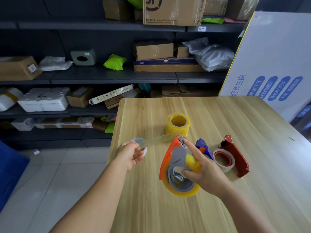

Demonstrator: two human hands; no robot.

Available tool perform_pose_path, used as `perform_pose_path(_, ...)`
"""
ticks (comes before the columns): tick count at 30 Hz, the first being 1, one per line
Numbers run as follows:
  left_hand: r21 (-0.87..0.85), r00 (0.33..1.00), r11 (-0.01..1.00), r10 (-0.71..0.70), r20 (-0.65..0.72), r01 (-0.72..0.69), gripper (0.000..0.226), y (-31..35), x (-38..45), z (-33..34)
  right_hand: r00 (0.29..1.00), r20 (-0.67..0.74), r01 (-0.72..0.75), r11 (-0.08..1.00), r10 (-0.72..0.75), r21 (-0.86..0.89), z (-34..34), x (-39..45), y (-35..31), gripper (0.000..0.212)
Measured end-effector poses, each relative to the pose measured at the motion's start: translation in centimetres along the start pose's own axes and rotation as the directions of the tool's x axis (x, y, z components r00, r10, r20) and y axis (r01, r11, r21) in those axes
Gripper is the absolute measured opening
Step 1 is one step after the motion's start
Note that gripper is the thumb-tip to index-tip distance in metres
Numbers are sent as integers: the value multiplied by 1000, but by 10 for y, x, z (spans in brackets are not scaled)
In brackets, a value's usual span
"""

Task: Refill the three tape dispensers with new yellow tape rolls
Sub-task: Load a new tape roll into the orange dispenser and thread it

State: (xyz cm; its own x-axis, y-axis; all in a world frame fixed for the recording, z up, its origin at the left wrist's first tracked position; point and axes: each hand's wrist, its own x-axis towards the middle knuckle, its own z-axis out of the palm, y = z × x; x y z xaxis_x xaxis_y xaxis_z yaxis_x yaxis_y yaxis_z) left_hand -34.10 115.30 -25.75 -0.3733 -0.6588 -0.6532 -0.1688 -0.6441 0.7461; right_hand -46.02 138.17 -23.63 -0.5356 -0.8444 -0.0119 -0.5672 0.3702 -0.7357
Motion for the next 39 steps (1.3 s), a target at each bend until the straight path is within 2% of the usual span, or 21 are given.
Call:
perform_pose_path(5, -35, 998, 999, -39, 41, 41, 26, -13, -6, 1, 999, -21, -39, 993, 41, 108, 2, 8, -6, 90)
perform_pose_path(14, -66, 983, 991, -106, 152, 117, 14, -38, -20, -3, 995, -73, -42, 968, 62, 249, 5, 14, -2, 89)
perform_pose_path(21, -139, 984, 988, -41, 173, 66, 16, -43, -34, 7, 988, -76, -101, 938, 134, 332, 8, 19, 5, 89)
perform_pose_path(24, -141, 990, 990, -9, 142, 29, 19, -48, -36, 10, 985, -81, -116, 928, 154, 354, 10, 21, 6, 88)
perform_pose_path(28, -108, 989, 993, -41, 145, 57, 11, -57, -41, 9, 987, -74, -105, 920, 143, 379, 13, 22, 3, 87)
perform_pose_path(30, -81, 986, 995, -44, 163, 58, 16, -62, -45, 8, 985, -69, -122, 921, 158, 370, 15, 23, 0, 87)
perform_pose_path(34, -58, 982, 998, 8, 189, 3, 37, -72, -52, 0, 981, -51, -156, 920, 186, 359, 20, 23, -7, 86)
perform_pose_path(39, 42, 965, 982, 174, 197, -185, 38, -84, -63, -14, 975, -54, -184, 918, 216, 350, 24, 15, -20, 84)
